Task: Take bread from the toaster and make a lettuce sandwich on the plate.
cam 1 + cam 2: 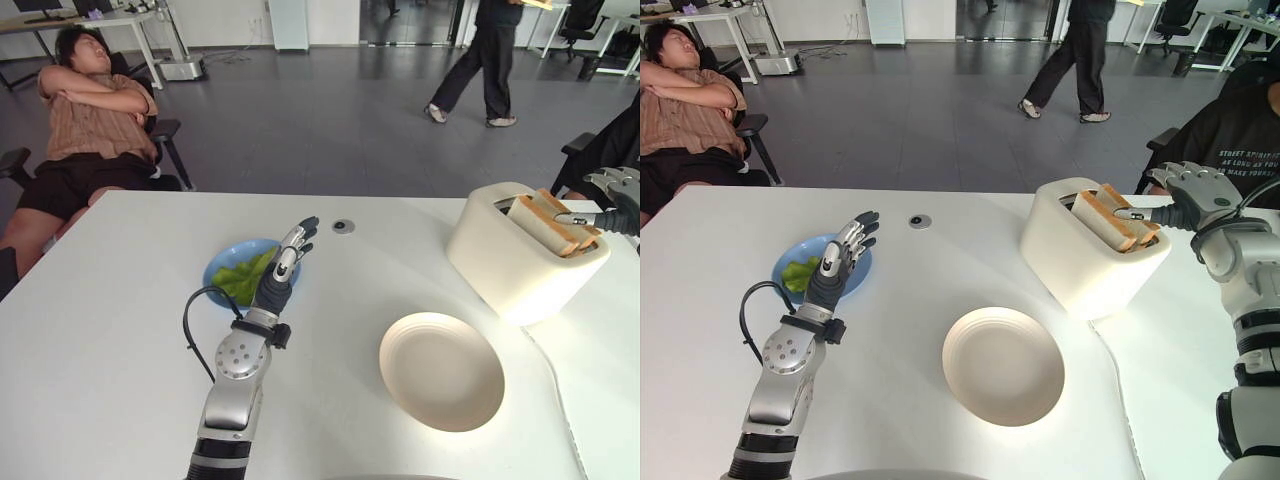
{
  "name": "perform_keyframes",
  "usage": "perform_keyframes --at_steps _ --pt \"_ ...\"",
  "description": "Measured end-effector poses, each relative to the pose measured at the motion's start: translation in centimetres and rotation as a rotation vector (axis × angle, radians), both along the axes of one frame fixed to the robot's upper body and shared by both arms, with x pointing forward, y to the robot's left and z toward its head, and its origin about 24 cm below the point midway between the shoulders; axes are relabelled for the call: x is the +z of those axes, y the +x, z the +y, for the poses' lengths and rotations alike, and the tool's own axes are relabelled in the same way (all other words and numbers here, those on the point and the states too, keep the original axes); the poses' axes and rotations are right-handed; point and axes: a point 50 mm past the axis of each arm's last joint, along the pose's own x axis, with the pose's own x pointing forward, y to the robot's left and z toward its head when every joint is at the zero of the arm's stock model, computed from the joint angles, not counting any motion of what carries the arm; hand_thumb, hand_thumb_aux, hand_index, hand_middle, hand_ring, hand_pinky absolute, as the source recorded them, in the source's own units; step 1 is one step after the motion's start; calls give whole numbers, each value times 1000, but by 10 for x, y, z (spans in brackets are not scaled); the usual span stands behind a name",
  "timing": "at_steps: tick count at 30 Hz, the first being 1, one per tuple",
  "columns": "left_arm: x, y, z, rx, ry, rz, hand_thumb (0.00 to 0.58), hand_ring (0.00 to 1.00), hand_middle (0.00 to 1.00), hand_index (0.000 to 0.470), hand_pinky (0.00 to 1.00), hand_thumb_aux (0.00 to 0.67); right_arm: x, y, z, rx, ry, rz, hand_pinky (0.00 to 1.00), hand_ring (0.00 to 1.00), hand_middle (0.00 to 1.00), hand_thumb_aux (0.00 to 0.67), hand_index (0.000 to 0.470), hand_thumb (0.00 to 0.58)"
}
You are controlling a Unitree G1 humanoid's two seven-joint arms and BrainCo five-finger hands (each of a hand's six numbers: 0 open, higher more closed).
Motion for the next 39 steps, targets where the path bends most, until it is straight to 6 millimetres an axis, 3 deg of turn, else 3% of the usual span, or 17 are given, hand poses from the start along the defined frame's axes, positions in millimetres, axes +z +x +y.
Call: perform_keyframes --at_steps 1,2,7,12,16,18,23,26,28,30,32,35,39 --pt "0 0 0 0 0 0 0 0 0 0 0 0 -1 0 1 3 0 5 0 0 0 536 376 557" --pt "0 0 0 1 1 -1 0 0 0 0 0 0 -1 1 2 8 -1 10 0 0 0 670 470 580" --pt "0 0 2 8 3 -2 0 0 0 0 0 0 -3 5 28 119 8 44 0 0 0 670 470 580" --pt "1 0 3 16 3 -5 0 0 0 0 0 0 -6 0 66 273 167 57 0 0 0 670 470 580" --pt "0 0 4 22 3 -5 0 0 0 0 0 0 -3 0 72 293 204 39 0 0 0 670 470 580" --pt "0 0 4 25 2 -5 0 0 0 0 0 0 10 -2 64 262 219 -53 0 0 0 670 470 580" --pt "0 0 6 33 3 -7 0 0 0 0 0 0 64 -4 53 237 212 -349 0 0 0 670 470 580" --pt "0 0 7 36 3 -6 0 0 0 0 0 0 85 -8 48 230 188 -435 0 0 0 670 470 580" --pt "0 0 7 35 4 -7 0 0 0 0 0 0 93 -12 56 275 199 -460 0 0 0 670 470 580" --pt "0 0 7 34 5 -7 0 0 0 0 0 0 105 -19 77 389 261 -456 0 0 0 670 470 580" --pt "0 0 8 34 6 -7 0 0 0 0 0 0 105 -25 98 510 357 -376 0 0 0 670 470 580" --pt "0 0 8 33 7 -7 0 0 0 0 0 0 81 -35 126 681 533 -61 0 0 0 670 470 580" --pt "2 1 13 50 14 -12 0 0 0 0 0 0 53 -58 152 826 616 340 0 0 0 670 470 580"
